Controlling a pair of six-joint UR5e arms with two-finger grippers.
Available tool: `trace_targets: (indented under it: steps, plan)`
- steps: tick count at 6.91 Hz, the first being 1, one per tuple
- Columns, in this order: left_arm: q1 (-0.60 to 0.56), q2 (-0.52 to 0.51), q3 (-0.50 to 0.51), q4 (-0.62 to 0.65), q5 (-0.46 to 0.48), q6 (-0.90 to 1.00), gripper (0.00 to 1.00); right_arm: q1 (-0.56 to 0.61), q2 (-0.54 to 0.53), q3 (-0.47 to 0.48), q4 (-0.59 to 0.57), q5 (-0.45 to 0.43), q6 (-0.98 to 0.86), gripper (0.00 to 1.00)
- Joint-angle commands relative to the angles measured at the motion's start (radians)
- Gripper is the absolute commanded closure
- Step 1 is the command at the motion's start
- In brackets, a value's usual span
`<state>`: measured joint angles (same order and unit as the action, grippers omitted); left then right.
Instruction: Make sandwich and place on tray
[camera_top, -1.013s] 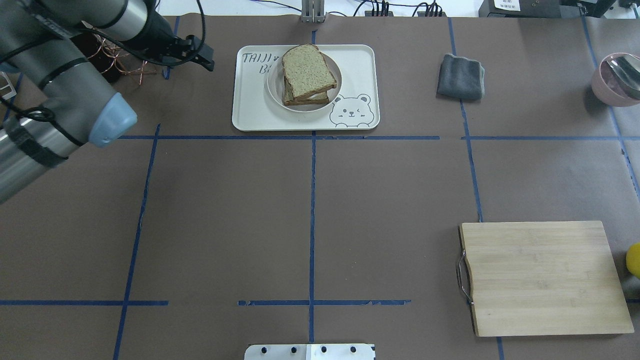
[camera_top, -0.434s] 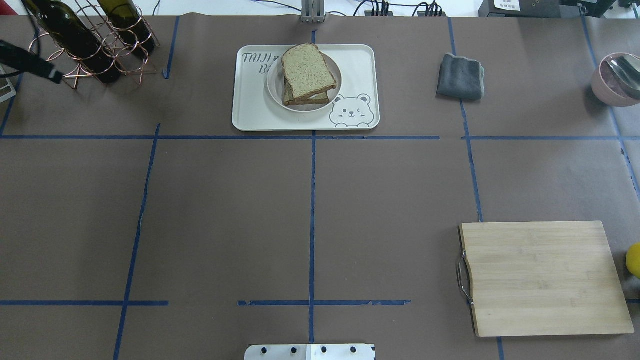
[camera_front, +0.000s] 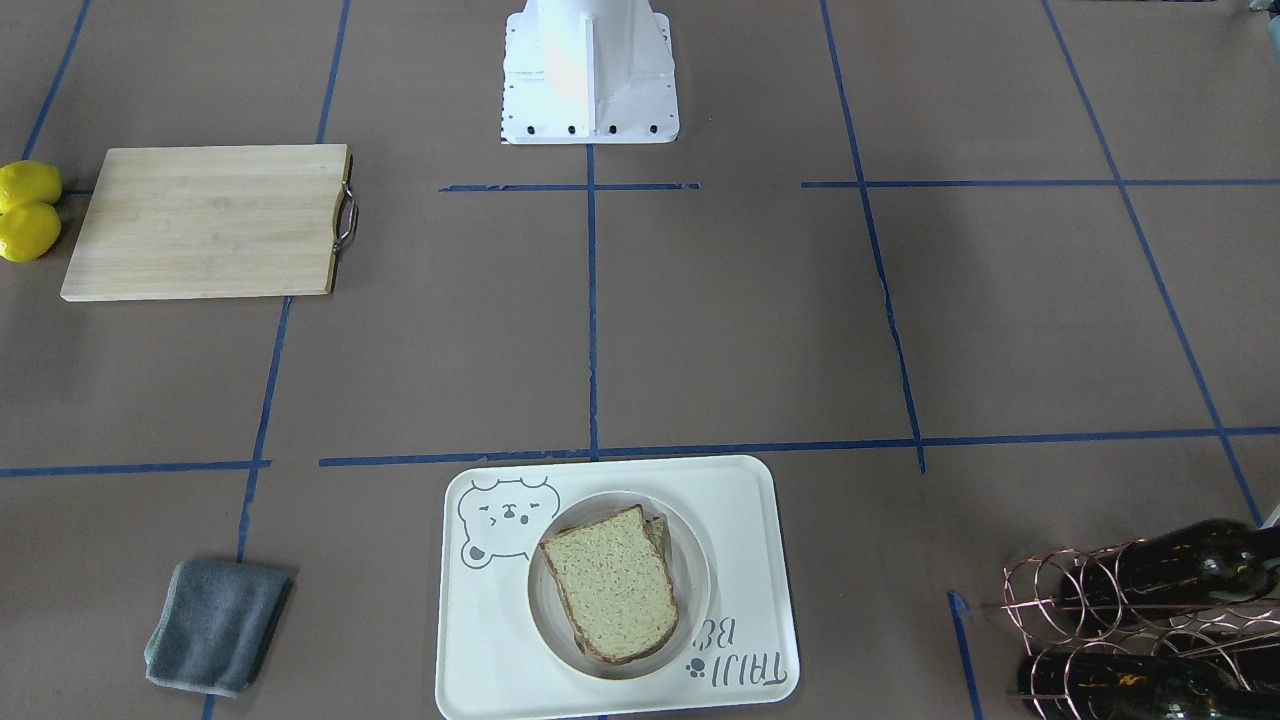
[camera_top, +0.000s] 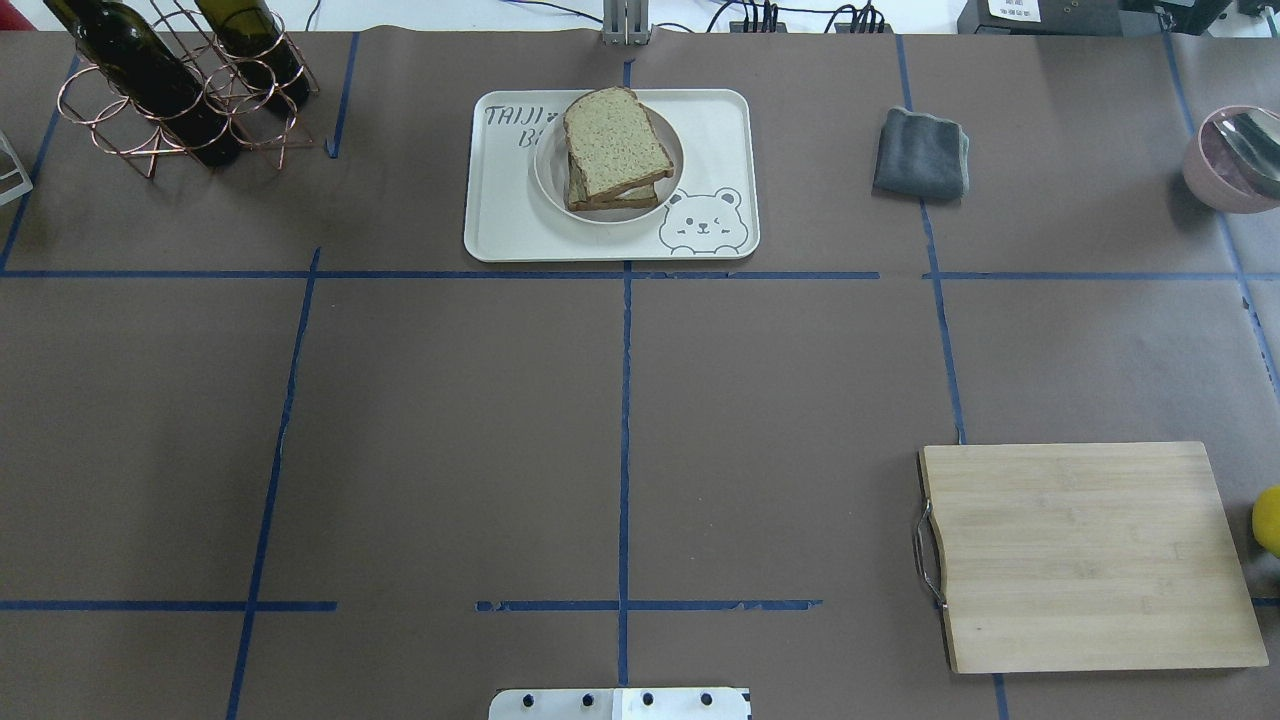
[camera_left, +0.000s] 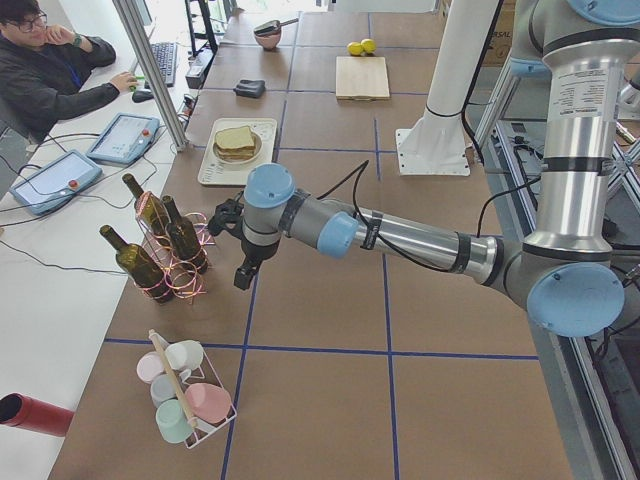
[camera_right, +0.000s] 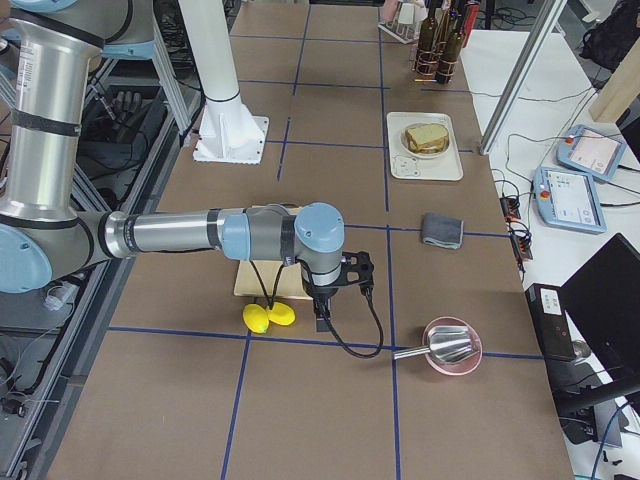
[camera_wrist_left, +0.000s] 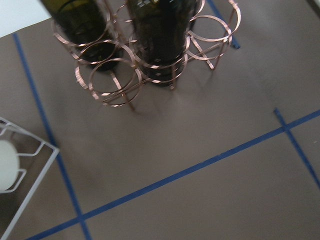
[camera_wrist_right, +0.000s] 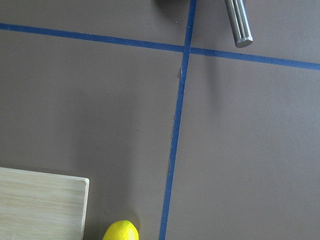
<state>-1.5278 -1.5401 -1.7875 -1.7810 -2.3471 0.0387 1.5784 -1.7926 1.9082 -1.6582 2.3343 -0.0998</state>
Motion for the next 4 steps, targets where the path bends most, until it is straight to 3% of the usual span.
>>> trace_targets:
  steps: [1,2,4]
  plan:
    - [-0.035,0.081,0.023,0.064,-0.003,0.021,0.00,0.000,0.006,-0.005,0.002,0.010,-0.001,0.00]
    - [-0.032,0.081,0.023,0.183,0.005,0.024,0.00,0.000,0.006,0.005,0.003,0.008,-0.011,0.00]
    - [-0.034,0.100,0.043,0.257,0.000,0.020,0.00,0.000,0.002,0.006,0.002,0.005,-0.006,0.00]
